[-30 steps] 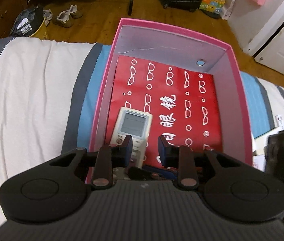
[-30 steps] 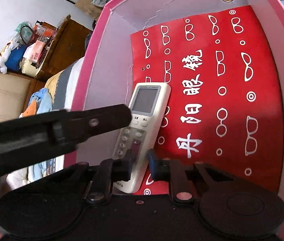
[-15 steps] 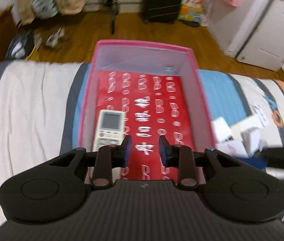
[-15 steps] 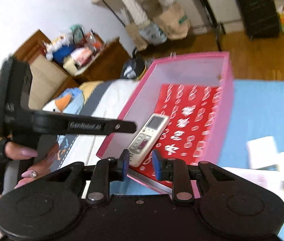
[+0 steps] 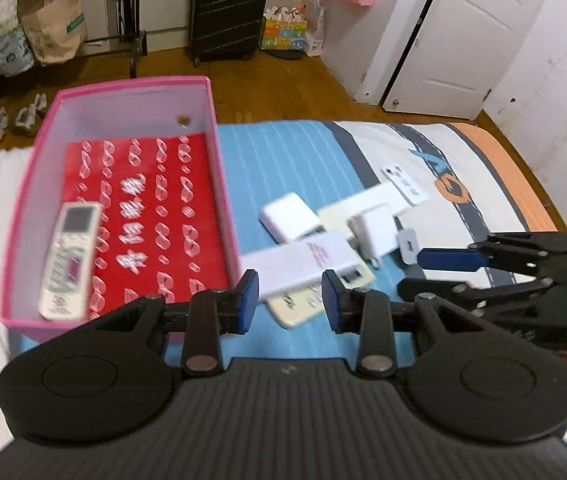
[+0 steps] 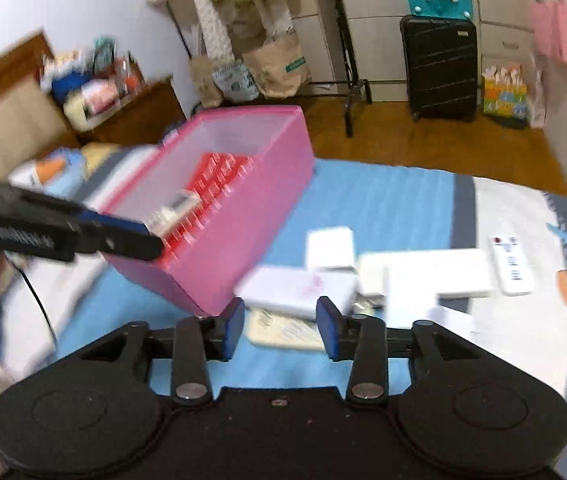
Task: Organize rigid objects
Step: 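Move the right tool back over the pile of remotes, then grasp the beige TCL remote with the right tool and lift it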
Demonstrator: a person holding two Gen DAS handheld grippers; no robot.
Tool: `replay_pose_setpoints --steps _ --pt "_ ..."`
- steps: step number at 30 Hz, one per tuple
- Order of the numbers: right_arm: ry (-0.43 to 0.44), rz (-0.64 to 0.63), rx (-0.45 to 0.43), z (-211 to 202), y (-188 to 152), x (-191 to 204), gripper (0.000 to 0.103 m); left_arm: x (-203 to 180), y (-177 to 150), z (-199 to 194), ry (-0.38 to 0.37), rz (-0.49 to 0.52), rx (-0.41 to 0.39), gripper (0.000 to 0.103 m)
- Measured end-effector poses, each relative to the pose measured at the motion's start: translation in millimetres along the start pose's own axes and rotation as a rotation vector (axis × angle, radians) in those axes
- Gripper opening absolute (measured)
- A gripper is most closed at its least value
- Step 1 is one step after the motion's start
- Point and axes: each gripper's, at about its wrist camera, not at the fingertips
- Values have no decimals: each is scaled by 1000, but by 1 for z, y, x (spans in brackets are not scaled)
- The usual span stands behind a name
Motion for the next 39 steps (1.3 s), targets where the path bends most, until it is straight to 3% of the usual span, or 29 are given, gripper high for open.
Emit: replay_pose_setpoints --steps 5,9,15,19,27,31,39 --pt "-17 8 72 18 -23 -11 47 -6 -33 24 -41 -49 25 35" --pt "-11 -18 67 32 -32 -17 57 -3 -48 49 -26 -81 27 35" --pt "-51 -122 119 65 -58 -26 58 9 -68 84 28 -155 -5 42" --pt "-44 -201 101 75 -62 -23 58 14 -79 102 31 -196 -17 42" --pt "-45 -309 53 81 -61 -16 60 22 -92 125 23 -265 -138 43" --pt "-34 -316 19 82 -66 -16 62 16 -92 130 23 -261 -177 50" --pt "-40 -341 24 69 -74 -6 63 14 -93 124 -6 -207 -134 51"
Point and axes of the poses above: each gripper's, at about its wrist camera, not at the fingertips, and z roughly the way its jaws point, x to its left, y to its top, and after that the axes turned 14 degrees about -z, right-handed
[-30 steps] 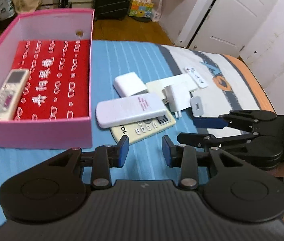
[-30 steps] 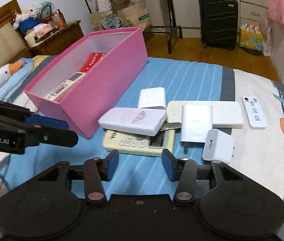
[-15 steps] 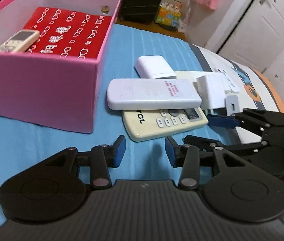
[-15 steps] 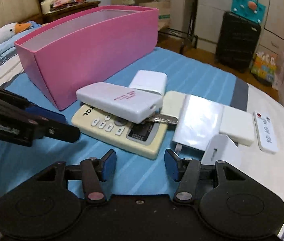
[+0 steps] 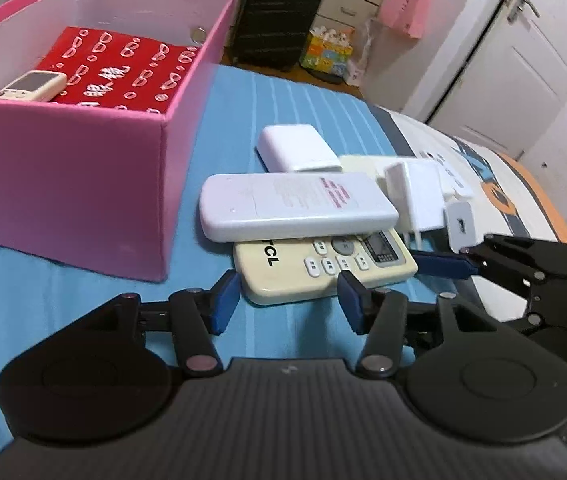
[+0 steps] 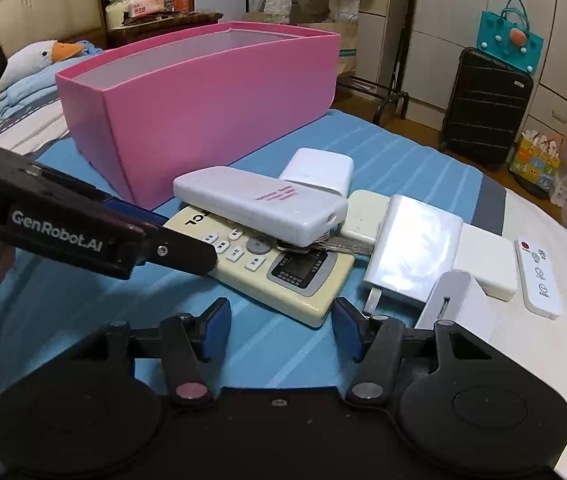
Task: Organize rigid objects
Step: 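Grasp the beige TCL remote with the right tool and lift it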
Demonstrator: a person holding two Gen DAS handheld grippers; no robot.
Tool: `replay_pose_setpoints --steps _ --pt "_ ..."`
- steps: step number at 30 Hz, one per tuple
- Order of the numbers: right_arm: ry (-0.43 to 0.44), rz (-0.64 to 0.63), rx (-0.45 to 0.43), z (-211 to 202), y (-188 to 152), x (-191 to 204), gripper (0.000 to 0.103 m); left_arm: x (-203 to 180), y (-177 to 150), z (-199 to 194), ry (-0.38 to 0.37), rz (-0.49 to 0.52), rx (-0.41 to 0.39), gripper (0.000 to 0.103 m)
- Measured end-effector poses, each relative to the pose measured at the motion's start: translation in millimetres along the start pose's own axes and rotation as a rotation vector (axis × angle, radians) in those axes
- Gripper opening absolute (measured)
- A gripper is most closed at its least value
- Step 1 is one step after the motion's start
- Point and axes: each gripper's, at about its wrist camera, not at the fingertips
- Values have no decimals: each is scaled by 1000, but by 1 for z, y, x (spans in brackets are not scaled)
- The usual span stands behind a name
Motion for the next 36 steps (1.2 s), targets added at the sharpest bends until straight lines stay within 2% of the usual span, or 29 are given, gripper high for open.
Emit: replay_pose_setpoints --steps 6,9,11,13,14,18,20,22,26,28,33,36 --pt "-6 -32 38 -14 -4 5 63 -5 -16 -12 -59 32 134 51" --pt "-1 -44 42 -20 -10 5 65 -9 -19 -14 -90 30 170 51" --pt "-21 -49 49 -24 -13 5 68 -5 -15 -12 -163 -30 225 51" --pt "-44 -26 43 -28 -16 0 66 1 -11 -5 -277 -106 304 40" --pt "-42 -8 39 -30 -17 -2 66 3 -10 -3 -294 -137 318 40" --pt "-67 60 55 -36 -20 -7 67 4 -3 -6 -276 -127 246 39" --pt "-57 104 78 -36 -21 -8 67 6 3 -6 -239 -121 204 39" --pt "-16 181 88 -36 -23 -9 67 5 10 -3 -211 -96 169 38" --pt "72 335 36 -41 -25 -10 67 -2 23 12 -191 -74 147 39" --pt "115 373 16 -40 -23 -8 67 -7 28 16 -177 -41 128 40" --pt "132 338 39 -26 -18 5 67 -16 36 24 -200 24 167 42" --pt "114 341 30 -21 -17 9 67 -25 38 30 -203 98 228 49"
Point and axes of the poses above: each gripper's, at about its wrist camera, not at the fingertips, and z roughly the way its jaws point, x to its left, y to its top, and after that the axes turned 14 degrees about -z, right-handed
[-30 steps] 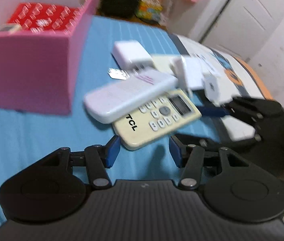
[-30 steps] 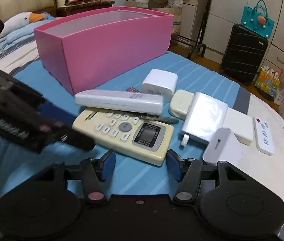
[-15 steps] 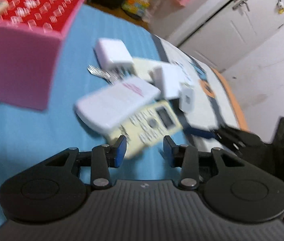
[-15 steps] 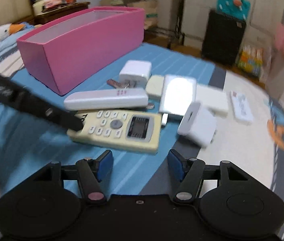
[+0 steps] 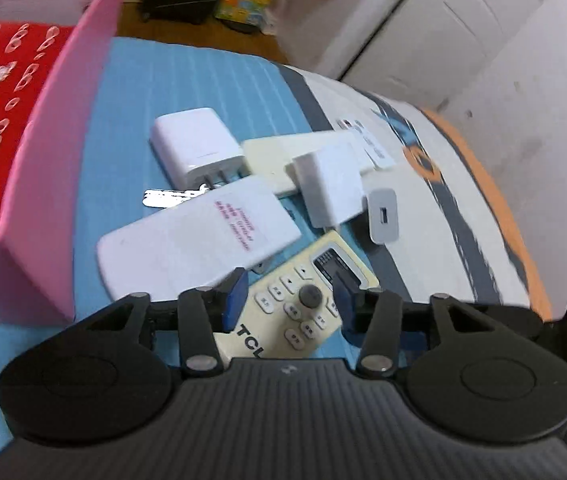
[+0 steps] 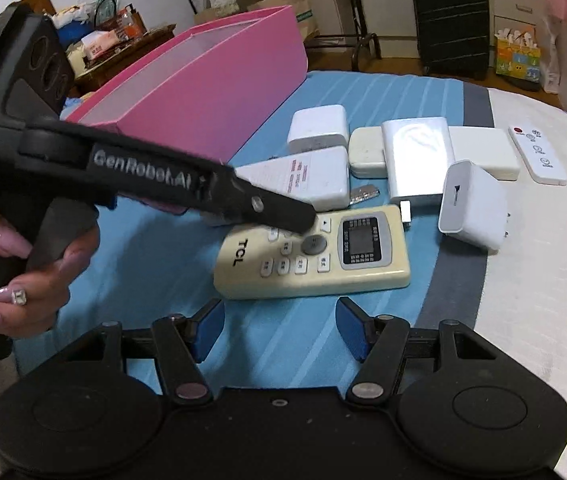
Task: Organize rigid objects
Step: 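Grasp the beige TCL remote with the right tool and lift it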
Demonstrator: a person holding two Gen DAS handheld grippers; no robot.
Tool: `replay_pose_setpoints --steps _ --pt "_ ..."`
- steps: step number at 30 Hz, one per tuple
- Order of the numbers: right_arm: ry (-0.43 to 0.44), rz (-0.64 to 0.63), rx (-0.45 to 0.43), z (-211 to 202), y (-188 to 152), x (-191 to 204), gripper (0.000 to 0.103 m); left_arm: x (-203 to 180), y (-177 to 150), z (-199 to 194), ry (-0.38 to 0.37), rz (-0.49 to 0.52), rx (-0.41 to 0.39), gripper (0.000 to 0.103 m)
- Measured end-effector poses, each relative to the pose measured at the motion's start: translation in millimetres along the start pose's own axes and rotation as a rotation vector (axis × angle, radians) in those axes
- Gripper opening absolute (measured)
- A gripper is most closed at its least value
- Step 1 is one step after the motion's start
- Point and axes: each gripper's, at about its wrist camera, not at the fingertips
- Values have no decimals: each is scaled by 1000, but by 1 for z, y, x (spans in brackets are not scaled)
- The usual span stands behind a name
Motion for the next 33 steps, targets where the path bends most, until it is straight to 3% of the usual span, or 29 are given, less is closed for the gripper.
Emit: replay_pose_setpoints --steps 4,8,12,14,18,20,23,29,31,32,33 --pt "4 19 -18 -1 0 -4 67 -10 5 5 13 88 78 63" --pt "16 36 -31 -3 -2 -8 67 -19 8 9 44 134 133 67" --pt "29 38 -31 -4 -4 -9 68 -25 7 9 32 135 215 64" --pt "22 38 -17 -5 -4 -8 75 -25 3 10 -9 87 301 61" --pt "-75 -50 50 -14 3 7 76 -29 -9 13 -54 49 362 55" --pt "-131 -134 86 -15 7 19 81 -30 -13 17 -59 14 355 55" --pt "-163 -185 112 -8 7 26 86 -27 -16 18 -27 -18 270 55" --pt "-277 -51 117 12 10 6 86 -16 -20 20 -59 -56 192 53" --pt "-294 -2 110 11 11 1 79 -15 -20 20 -76 -54 180 43" --pt "-302 4 106 9 11 1 69 -13 -21 21 -89 -67 186 41" --pt "-303 -12 111 7 12 2 69 -11 -21 20 -102 -85 185 40"
Point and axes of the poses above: each gripper's, at about its wrist camera, not at the fingertips, and z roughly the way its jaws point, x to its left, y to its top, and after that the axes turned 14 degrees about -z, right-handed
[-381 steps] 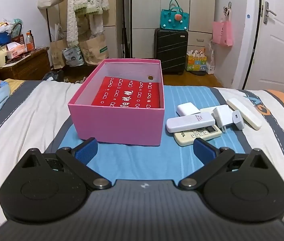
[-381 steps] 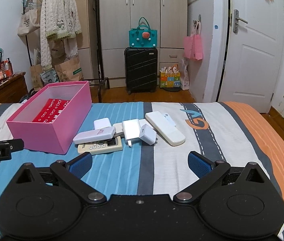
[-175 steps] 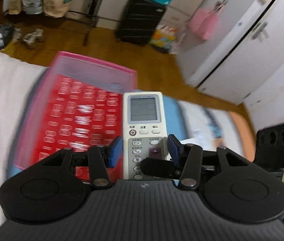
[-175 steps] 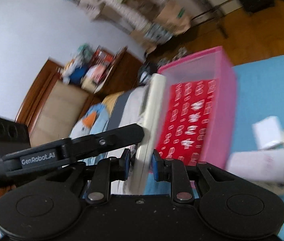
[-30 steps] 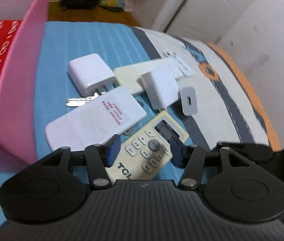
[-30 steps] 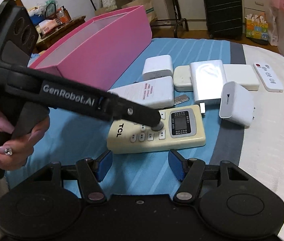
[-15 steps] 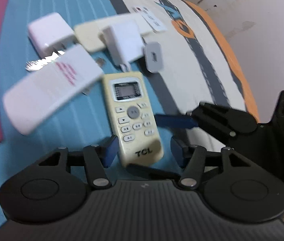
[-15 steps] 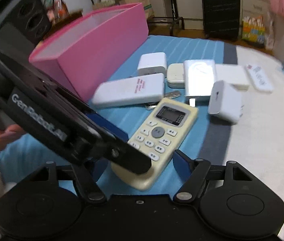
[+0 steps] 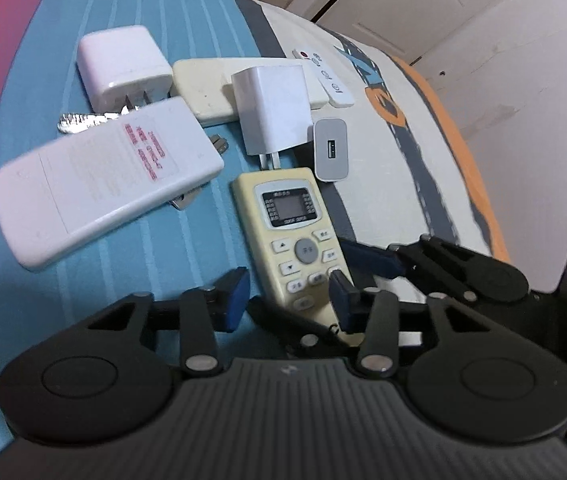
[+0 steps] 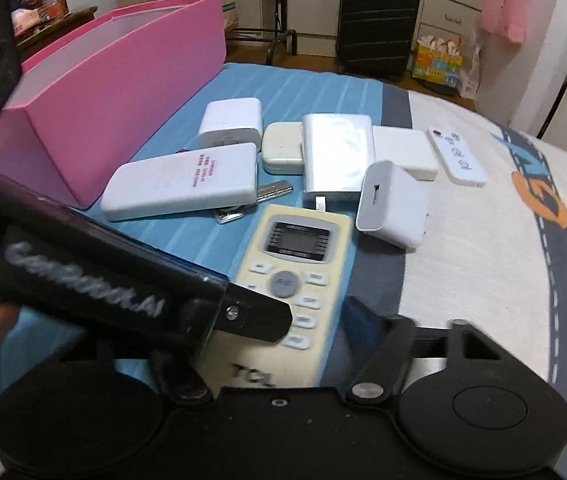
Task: Organize rigid objects
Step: 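Grasp the beige TCL remote with the right tool and lift it, then lower the TCL remote into the pink box beside the other remote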
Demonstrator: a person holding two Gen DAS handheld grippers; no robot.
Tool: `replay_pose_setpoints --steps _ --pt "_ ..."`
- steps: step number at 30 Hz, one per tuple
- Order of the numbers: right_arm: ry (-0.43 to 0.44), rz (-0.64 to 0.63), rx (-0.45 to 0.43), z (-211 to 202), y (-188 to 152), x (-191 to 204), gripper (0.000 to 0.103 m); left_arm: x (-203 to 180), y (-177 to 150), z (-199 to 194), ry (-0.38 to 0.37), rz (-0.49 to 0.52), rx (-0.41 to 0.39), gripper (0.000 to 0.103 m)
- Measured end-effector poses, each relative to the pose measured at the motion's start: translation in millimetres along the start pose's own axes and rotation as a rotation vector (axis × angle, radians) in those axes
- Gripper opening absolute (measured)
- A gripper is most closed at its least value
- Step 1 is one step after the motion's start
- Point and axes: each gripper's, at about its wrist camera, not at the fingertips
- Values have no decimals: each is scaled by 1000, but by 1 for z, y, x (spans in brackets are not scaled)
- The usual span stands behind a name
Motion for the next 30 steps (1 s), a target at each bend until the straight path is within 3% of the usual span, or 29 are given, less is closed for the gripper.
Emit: replay_pose_setpoints --steps 7,15,19,30 --pt "18 24 -27 -14 0 -1 67 -19 -6 -14 19 40 -40 39" --pt "-2 -20 -171 -67 25 14 67 -52 -8 -82 51 148 -162 39" --pt "28 -63 -240 -83 59 27 66 -63 -6 -124 149 159 -277 38" --pt "174 -214 -338 -78 167 76 60 -14 37 -228 243 26 -493 42"
Point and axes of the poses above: each gripper's, at about its wrist camera, not at the fingertips, and z roughly the way its jaws point, x to its left, y to its top, and after that the axes turned 14 degrees about -z, right-handed
